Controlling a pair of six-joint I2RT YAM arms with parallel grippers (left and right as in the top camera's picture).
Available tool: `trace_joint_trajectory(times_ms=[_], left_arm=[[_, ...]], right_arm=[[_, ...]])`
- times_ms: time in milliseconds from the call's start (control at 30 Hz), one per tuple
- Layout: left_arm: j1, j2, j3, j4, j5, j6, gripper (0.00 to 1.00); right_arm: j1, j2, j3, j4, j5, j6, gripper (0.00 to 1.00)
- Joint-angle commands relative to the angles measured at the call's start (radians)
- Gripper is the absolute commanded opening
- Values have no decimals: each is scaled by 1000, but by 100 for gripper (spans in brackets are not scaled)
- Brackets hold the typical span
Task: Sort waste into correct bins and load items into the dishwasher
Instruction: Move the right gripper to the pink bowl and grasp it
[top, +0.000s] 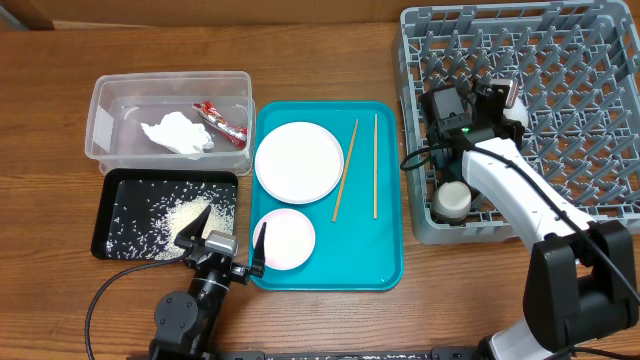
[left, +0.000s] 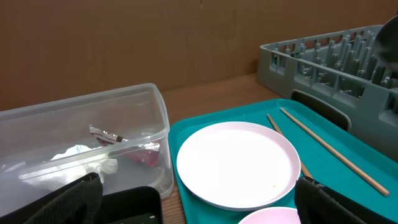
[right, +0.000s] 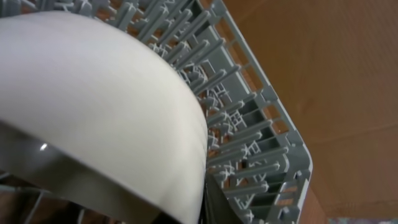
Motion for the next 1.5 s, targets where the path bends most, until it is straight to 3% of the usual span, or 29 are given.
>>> trace_joint_trajectory(times_ms=[0, 333, 500, 633, 833, 900, 1133, 1267, 1333, 1433, 1467], left_arm=[[7, -9, -3, -3, -3, -17, 100], [7, -9, -3, -3, -3, -18, 100], [7, -9, -3, -3, -3, -17, 100], [7, -9, -3, -3, -3, -17, 100], [7, -9, -3, -3, -3, -17, 100], [7, -9, -3, -3, -3, -17, 100], [7, -9, -3, -3, -3, -17, 100], [7, -9, -3, -3, -3, -17, 100], [7, -9, -3, -3, -3, -18, 100], [7, -9, -3, -3, -3, -18, 100], [7, -9, -3, -3, -3, -17, 100]], right_arm=[[49, -1, 8, -48, -99, 15, 25], [164, -16, 23, -81, -95, 11, 31], [243, -88, 119, -167, -172, 13, 43], [324, -151, 188, -191, -519, 15, 59], [391, -150, 191, -131, -1220, 35, 58], [410, -122, 183, -127, -1354, 101, 57], [528, 43, 118, -122, -1387, 326, 55], [565, 128, 116, -112, -1361, 365, 55], [573, 164, 116, -111, -1341, 413, 47], [574, 196, 116, -118, -1337, 418, 13], [568, 196, 116, -130, -1322, 418, 7]])
